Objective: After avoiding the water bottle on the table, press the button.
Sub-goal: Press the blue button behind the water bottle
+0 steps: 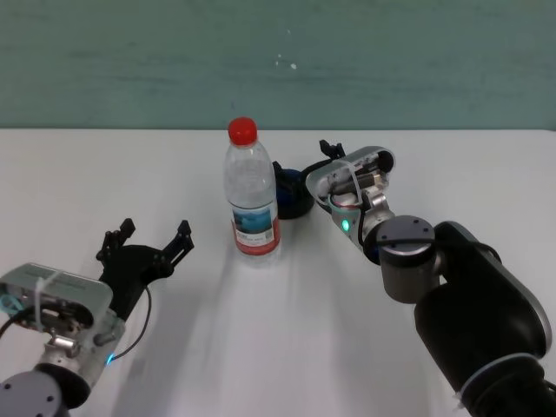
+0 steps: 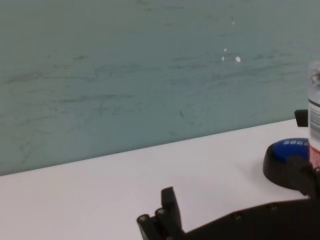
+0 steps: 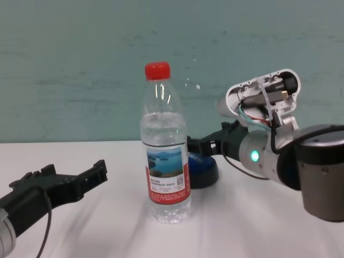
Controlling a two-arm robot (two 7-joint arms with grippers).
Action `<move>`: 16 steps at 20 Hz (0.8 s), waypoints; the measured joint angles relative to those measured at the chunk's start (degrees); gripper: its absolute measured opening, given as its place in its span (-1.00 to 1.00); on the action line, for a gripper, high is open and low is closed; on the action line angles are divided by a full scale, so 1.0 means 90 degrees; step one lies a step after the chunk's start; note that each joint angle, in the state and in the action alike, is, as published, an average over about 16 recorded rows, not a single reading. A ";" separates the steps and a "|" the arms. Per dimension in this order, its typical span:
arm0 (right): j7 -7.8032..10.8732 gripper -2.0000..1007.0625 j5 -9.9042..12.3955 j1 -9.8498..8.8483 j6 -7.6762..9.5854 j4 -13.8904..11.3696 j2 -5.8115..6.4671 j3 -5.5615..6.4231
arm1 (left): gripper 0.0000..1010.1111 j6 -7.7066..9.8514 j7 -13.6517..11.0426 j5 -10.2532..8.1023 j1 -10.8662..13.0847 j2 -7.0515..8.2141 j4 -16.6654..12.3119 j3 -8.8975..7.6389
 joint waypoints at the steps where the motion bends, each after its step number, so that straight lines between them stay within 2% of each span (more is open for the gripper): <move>1: -0.0005 0.99 -0.0019 0.0015 -0.0007 0.0032 -0.0003 -0.0007 | 0.99 0.0000 0.0000 0.0000 0.0000 0.0000 0.0000 0.0000; 16: -0.0069 0.99 -0.0229 0.0154 -0.0109 0.0402 -0.0054 -0.0038 | 0.99 0.0000 0.0000 0.0000 0.0000 0.0000 0.0000 0.0000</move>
